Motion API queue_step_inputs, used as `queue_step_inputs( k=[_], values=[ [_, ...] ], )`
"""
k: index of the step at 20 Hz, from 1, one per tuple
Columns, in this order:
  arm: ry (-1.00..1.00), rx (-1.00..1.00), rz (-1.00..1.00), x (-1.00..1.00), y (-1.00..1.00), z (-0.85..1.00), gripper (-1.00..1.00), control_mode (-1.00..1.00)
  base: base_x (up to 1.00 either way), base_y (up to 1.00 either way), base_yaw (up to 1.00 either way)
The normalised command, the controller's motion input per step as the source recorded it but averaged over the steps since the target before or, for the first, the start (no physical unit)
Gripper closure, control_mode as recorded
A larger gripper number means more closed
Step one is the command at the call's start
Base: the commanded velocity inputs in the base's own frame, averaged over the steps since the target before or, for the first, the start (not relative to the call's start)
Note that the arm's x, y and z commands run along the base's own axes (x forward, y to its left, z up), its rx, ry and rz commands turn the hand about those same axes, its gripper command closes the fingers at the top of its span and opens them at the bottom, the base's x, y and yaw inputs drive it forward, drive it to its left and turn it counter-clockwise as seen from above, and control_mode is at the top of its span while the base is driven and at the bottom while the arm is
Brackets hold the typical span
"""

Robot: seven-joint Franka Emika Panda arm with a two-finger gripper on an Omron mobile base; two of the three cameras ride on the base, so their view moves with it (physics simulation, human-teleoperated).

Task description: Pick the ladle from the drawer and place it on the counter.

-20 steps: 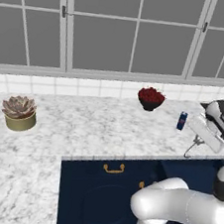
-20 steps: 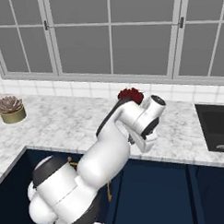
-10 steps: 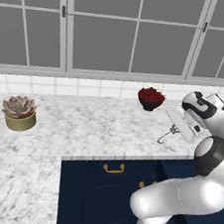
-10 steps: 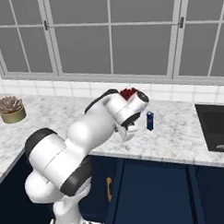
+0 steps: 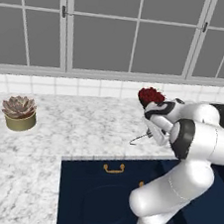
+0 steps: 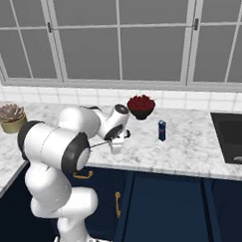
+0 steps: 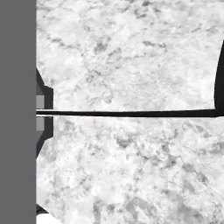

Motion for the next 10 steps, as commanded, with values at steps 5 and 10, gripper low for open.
queue_step_inputs(
  k=[5, 10],
  values=[
    [0.09, 0.00, -0.04, 0.28, 0.00, -0.51, 1.00, -1.00, 0.00, 0.00, 0.00],
    [0.00, 0.00, 0.00, 0.42, -0.06, -0.63, 1.00, -1.00, 0.00, 0.00, 0.00]
  ],
)
